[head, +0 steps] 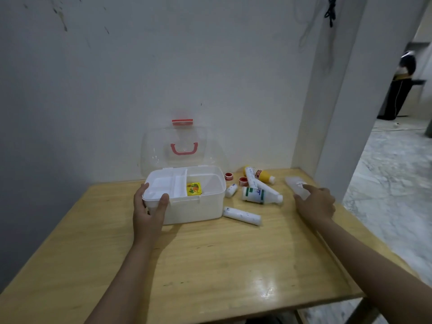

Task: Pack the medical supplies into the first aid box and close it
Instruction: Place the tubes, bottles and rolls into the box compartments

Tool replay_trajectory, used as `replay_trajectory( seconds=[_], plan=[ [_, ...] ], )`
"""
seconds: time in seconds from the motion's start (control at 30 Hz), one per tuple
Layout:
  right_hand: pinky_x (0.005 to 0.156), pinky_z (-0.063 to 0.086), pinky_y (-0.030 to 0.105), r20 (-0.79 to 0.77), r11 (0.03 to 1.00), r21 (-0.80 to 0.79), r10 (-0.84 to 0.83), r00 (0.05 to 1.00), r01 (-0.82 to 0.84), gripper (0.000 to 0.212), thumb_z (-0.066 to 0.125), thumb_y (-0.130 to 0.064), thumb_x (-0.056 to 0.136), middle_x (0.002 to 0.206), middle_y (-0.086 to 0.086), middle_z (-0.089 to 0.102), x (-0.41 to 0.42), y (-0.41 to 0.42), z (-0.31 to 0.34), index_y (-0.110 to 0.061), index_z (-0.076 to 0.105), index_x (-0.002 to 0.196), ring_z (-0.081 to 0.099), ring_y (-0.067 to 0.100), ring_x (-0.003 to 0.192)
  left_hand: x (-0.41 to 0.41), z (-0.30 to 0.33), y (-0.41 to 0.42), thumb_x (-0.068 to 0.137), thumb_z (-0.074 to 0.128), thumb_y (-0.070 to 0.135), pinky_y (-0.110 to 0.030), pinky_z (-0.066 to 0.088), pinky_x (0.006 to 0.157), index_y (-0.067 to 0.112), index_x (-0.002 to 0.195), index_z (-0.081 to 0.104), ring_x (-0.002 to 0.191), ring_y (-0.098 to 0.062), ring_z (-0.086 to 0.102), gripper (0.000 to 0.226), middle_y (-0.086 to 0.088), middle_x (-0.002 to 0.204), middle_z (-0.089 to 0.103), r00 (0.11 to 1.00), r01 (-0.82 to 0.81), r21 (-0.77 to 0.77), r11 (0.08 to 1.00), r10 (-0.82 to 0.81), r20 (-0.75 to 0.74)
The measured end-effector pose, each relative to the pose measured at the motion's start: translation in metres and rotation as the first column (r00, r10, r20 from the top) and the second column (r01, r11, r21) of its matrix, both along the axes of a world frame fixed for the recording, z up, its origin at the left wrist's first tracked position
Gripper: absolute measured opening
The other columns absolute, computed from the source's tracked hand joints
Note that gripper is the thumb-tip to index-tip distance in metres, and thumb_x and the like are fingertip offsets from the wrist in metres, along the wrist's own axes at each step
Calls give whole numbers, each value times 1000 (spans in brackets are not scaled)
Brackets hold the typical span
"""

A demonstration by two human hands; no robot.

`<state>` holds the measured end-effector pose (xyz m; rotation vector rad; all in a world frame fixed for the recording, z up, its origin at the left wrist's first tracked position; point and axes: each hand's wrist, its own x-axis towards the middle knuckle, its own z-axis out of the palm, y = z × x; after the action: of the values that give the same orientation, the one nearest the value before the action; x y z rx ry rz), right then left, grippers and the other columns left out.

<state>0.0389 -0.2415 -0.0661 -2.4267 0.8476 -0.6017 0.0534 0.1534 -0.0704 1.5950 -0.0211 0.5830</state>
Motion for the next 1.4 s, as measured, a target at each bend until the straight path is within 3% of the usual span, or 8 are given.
replay_trajectory(
  seconds=[0.1, 0.23, 0.53, 0.67, 0.9, 1.0, 1.13, 1.4],
  plan=[
    [99, 43, 47, 24, 997, 75, -38, 999, 36, 40, 65, -39, 82, 131, 12, 48, 7, -4, -9, -22, 64, 118, 49, 37, 118, 0, -2, 1, 86, 64, 30, -36, 47, 96, 33, 131, 41, 123, -16, 47, 51, 4, 139, 46, 1000, -7, 1, 1000, 7, 9],
    [100, 43, 47, 136, 981, 174, -111, 984, 87, 27, 69, -31, 81, 124, 12, 47, 11, -7, -13, -19, 69, 105, 54, 35, 110, -1, 0, -3, 87, 63, 26, -19, 44, 84, 28, 133, 41, 116, -10, 47, 51, 6, 135, 46, 999, -20, 4, 1000, 20, 24],
    [97, 42, 40, 212, 968, 239, -123, 970, 71, 20, 69, -25, 80, 122, 15, 52, 8, -5, -12, -20, 70, 99, 55, 36, 111, -2, 0, -1, 86, 64, 26, -23, 44, 86, 27, 133, 40, 119, -14, 47, 52, 1, 139, 45, 1000, -8, 9, 1000, 8, 20],
    [92, 46, 37, 362, 948, 317, -97, 927, -24, 23, 73, -29, 76, 121, 13, 57, -4, 2, -7, -21, 73, 97, 59, 29, 105, -3, 1, 0, 86, 64, 26, -13, 43, 80, 25, 133, 41, 118, -13, 49, 53, 1, 137, 48, 1000, 12, -7, 1000, -11, 15],
    [73, 51, 26, 568, 902, 196, 216, 795, -385, 20, 78, -30, 73, 106, 3, 67, -18, 44, 57, -24, 73, 92, 63, 16, 88, -4, 2, 0, 85, 65, 25, -27, 46, 87, 28, 131, 42, 116, -13, 49, 52, 6, 132, 48, 1000, 2, -21, 1000, -2, 16],
    [68, 46, 18, 503, 820, 115, 439, 744, -561, 16, 81, -27, 70, 103, -2, 66, -14, 69, 86, -30, 72, 84, 63, 11, 87, -5, 3, -2, 85, 65, 25, -21, 45, 82, 28, 132, 42, 114, -12, 48, 53, 8, 129, 47, 1000, -7, -18, 1000, 7, 12],
    [76, 54, 30, 274, 730, 13, 655, 704, -683, 16, 80, -35, 69, 108, -4, 60, 2, 105, 105, -36, 70, 82, 61, 13, 94, -5, 3, -1, 85, 65, 27, -17, 45, 78, 29, 132, 41, 114, -11, 47, 54, 9, 129, 46, 1000, -8, -18, 1000, 8, 0],
    [79, 46, 27, -35, 659, -127, 744, 667, -741, 20, 77, -29, 73, 113, 2, 61, 36, 169, 108, -21, 74, 91, 59, 18, 102, -5, 6, 1, 80, 72, 27, -23, 45, 85, 31, 125, 47, 120, -13, 48, 52, 7, 135, 49, 999, -33, -30, 999, 32, -26]
  ],
)
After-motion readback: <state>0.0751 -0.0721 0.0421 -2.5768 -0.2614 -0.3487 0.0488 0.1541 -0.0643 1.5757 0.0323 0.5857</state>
